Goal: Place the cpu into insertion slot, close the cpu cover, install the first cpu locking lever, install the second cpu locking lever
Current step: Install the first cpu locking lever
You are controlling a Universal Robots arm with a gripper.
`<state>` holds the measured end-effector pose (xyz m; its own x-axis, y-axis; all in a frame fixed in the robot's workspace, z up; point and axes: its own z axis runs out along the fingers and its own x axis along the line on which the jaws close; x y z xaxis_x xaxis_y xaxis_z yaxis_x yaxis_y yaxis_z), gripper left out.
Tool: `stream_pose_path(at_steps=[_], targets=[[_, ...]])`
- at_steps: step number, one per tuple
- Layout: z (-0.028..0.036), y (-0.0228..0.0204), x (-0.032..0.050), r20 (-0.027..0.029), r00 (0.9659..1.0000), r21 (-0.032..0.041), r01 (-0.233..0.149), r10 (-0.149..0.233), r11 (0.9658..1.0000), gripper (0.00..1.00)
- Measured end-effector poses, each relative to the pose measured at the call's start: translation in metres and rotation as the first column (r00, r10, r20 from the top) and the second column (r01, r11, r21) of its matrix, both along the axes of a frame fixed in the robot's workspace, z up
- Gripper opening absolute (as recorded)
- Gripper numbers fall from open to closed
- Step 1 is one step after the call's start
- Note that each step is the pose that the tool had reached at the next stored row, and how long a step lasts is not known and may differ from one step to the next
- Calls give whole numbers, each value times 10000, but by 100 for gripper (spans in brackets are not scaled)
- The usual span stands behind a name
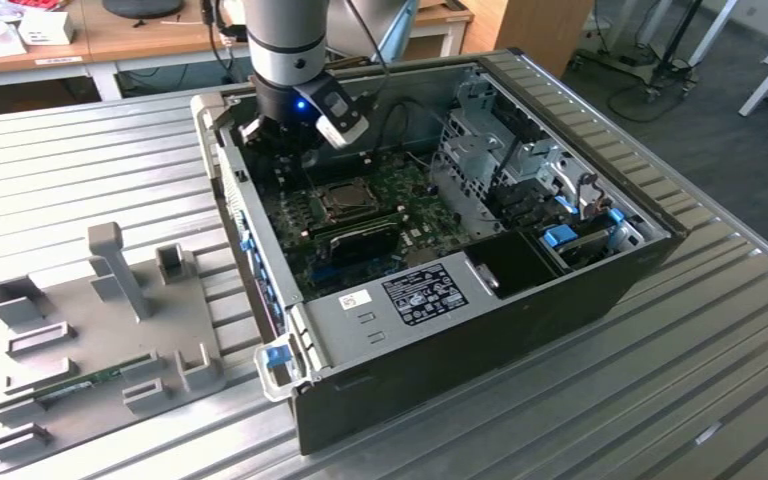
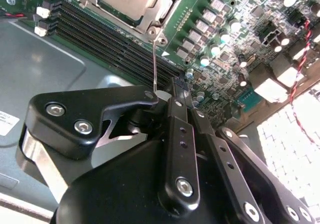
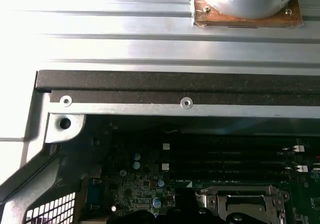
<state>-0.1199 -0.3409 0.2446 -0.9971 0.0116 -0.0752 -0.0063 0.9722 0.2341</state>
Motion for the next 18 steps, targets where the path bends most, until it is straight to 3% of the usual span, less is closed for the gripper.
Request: stream_pose_path(at_steps=[7,18], targets=[[-3,0,33,1,10000,45,2,-2,10000,10],[-5,-3,251,0,10000,53,3,-3,10000,10]])
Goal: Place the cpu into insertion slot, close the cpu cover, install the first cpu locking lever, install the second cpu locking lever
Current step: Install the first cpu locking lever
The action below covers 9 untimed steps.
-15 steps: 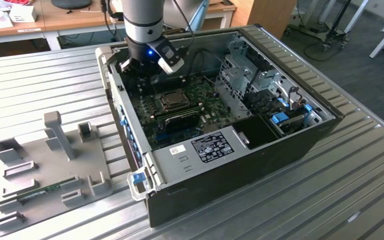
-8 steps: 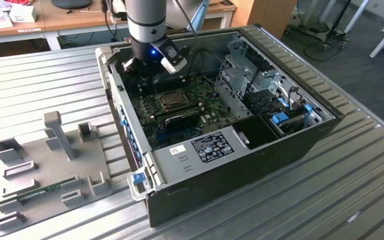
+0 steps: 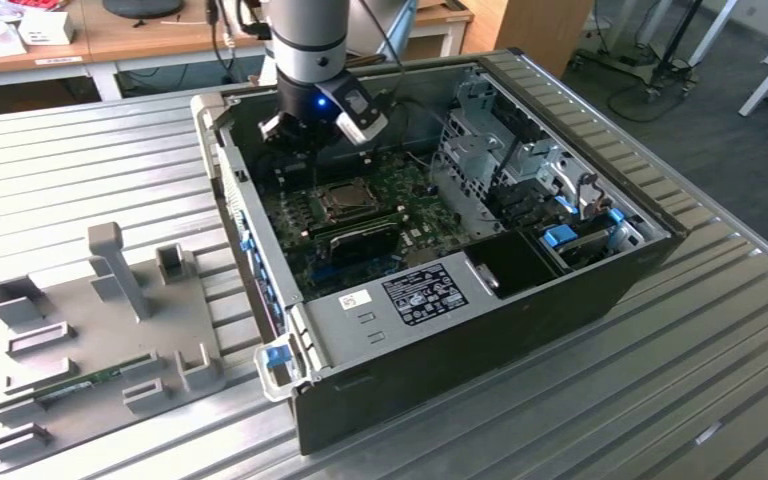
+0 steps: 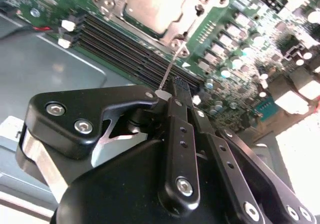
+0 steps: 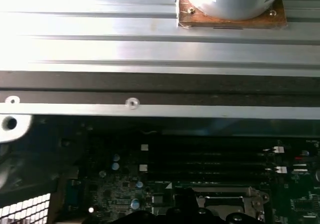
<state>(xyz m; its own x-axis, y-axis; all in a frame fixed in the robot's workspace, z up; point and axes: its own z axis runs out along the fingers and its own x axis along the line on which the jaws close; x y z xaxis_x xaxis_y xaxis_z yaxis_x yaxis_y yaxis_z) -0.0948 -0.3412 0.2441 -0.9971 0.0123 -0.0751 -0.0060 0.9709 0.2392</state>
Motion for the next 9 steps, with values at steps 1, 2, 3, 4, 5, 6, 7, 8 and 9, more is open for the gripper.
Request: stream_pose_path(at_steps=[1,2,3,4,5,6,7,8,9], targets=[[0,-1,24,0,10000,1,0,0,10000,10],[0,-2,49,0,10000,1,-1,1,10000,10],[0,-3,72,-1,10000,0,-2,2,10000,10],[0,-4,95,-1,10000,0,-1,1,10000,10],[-1,-5,118,-2,10000,1,0,0,10000,10],[-1,-6,142,-2,10000,1,0,0,10000,10],[-1,-6,169,-2,10000,0,0,0,10000,10],[-1,-6,196,-2,10000,1,-1,1,10000,10],[-3,-6,219,-2,10000,0,-2,2,10000,10]])
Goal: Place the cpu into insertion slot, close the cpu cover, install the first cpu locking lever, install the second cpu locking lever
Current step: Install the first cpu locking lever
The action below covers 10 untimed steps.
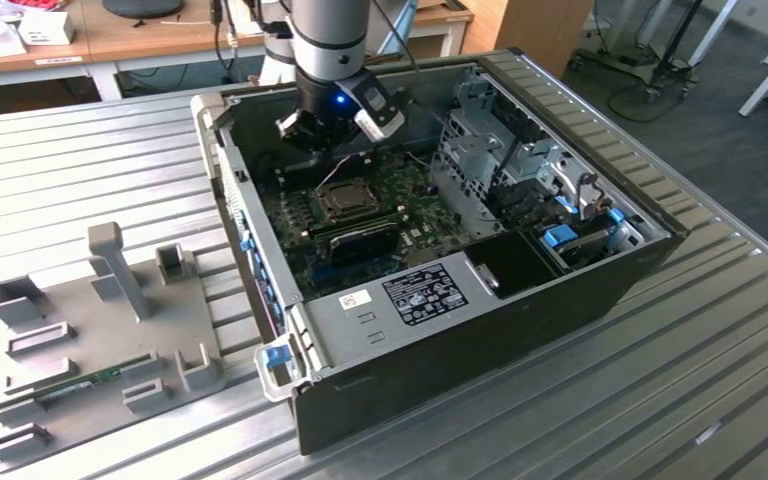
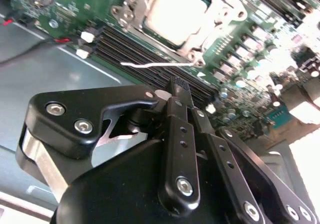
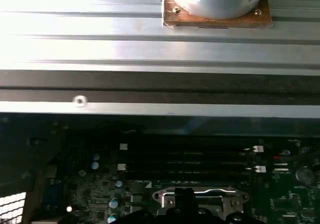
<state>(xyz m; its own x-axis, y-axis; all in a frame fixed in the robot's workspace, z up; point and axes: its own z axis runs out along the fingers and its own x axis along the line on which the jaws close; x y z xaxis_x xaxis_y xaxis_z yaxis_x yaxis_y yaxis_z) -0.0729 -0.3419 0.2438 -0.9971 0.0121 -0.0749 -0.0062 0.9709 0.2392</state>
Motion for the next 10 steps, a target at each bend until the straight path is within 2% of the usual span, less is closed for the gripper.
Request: stream_pose_path(at_steps=[10], targets=[[-52,5,99,-1,10000,1,2,-2,10000,10]])
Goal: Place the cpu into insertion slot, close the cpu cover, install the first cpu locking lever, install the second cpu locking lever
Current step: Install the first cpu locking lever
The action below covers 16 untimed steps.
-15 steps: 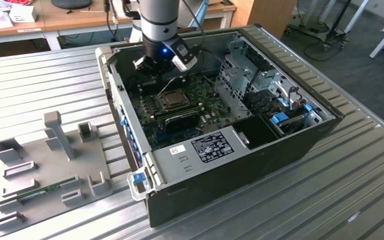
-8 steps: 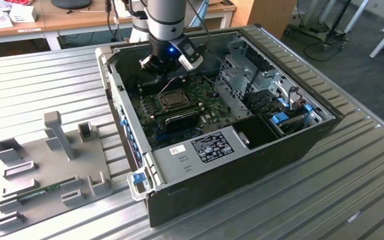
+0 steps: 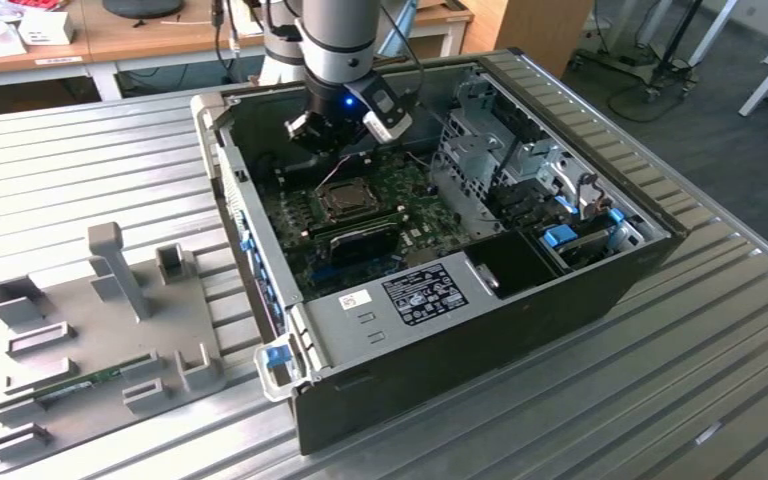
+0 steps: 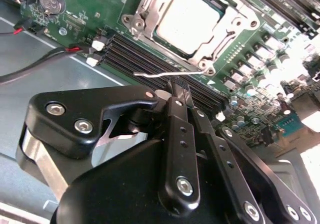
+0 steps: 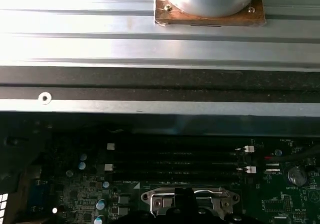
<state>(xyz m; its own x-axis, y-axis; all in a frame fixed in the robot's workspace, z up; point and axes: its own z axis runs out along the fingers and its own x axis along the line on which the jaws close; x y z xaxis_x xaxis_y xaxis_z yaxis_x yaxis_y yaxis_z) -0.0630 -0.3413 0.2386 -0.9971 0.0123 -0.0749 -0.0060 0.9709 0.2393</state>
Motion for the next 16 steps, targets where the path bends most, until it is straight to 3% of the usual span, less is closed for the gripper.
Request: stream_pose_path(at_steps=[11,16], targets=[[-14,35,3,1,10000,7,2,-2,10000,10],[-51,44,19,-7,10000,4,1,-1,10000,10]])
